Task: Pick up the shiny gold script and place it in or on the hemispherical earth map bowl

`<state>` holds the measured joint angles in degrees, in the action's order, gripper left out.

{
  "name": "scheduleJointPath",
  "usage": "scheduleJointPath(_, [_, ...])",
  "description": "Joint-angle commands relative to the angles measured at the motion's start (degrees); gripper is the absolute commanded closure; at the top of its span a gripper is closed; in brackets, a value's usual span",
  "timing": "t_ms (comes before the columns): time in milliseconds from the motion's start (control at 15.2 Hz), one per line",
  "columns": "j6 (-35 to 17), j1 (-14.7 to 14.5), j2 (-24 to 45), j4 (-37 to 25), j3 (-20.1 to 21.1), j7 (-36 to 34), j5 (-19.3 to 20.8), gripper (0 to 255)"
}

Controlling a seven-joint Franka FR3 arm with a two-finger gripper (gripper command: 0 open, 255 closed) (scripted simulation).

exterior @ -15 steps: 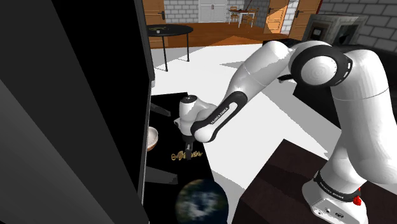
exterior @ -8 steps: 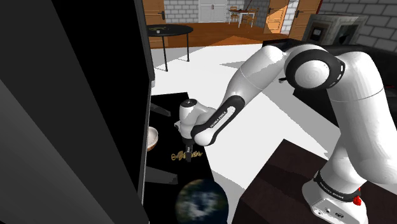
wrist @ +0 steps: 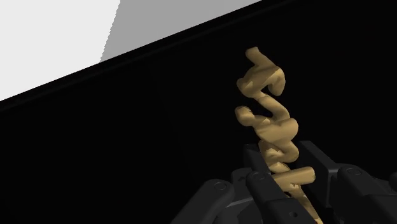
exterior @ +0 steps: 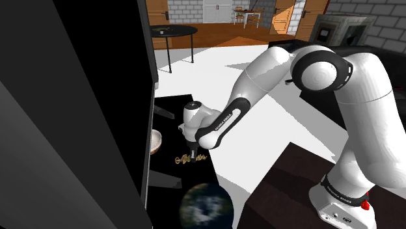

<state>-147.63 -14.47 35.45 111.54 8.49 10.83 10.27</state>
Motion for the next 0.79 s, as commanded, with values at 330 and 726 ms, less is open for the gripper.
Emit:
scheduleJointPath(330, [0.5, 0.1, -0.6, 0.2, 0.1, 0.1, -0.1, 255])
scheduleJointPath(726, [3.6, 0.7, -4.4, 0.8, 0.9, 0.7, -1.0, 255])
